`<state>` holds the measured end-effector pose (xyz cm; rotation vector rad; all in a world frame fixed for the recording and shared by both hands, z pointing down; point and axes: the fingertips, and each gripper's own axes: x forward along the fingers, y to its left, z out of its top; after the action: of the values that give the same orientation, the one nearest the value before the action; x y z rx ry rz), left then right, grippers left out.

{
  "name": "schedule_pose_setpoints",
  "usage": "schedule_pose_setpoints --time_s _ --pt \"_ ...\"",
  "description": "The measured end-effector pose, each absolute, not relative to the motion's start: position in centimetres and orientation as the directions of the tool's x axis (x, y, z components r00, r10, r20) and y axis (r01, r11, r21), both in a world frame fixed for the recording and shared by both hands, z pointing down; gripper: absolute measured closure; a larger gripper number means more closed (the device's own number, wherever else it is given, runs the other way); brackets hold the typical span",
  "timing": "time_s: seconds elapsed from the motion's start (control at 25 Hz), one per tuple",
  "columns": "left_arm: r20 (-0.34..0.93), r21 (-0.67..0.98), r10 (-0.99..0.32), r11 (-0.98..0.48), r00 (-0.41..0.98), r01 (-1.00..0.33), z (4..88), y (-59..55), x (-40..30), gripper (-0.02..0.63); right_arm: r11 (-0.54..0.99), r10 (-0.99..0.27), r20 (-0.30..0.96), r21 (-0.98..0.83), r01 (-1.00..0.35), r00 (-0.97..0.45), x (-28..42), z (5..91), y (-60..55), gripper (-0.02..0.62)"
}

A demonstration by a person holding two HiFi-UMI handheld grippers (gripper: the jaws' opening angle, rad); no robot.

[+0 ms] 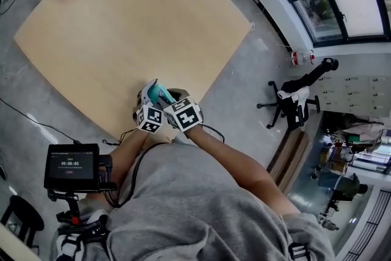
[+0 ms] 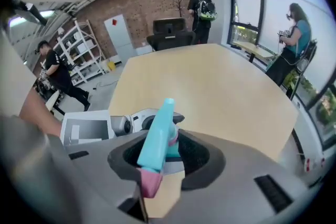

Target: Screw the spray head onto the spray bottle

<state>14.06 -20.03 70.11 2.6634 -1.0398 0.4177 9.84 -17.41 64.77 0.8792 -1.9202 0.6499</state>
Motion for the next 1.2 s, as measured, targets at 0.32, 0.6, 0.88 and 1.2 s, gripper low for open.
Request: schedule_pose_setpoints --time_s 0.32,0.6,0.88,1.2 --pt "0.314 0.137 -0.462 -0.843 0.83 -0.521 70.4 -19.1 15.3 0.252 0.856 -0.127 0.839 -0.177 -0.486 -0.53 8.8 58.8 -16.6 0.367" --pt "0.29 0.146 -0.199 -0.958 0.936 -0.248 70.7 -17.7 15.6 0.25 0.825 -0.016 0.976 0.136 0.549 -0.219 10.7 56.7 -15.9 0.367" --pt "0.3 0.151 -0.132 -0.971 0.945 -0.184 71.1 -17.6 15.5 0.25 0.538 0.044 0.997 0.035 0.842 -0.069 9.5 64.0 -15.0 0.367" --pt "0.277 0.165 -0.165 -0.962 0.947 -0.216 71.0 -17.5 15.5 0.249 0.938 0.08 0.976 -0.005 0.347 -0.203 9.2 65.9 -15.9 0.465"
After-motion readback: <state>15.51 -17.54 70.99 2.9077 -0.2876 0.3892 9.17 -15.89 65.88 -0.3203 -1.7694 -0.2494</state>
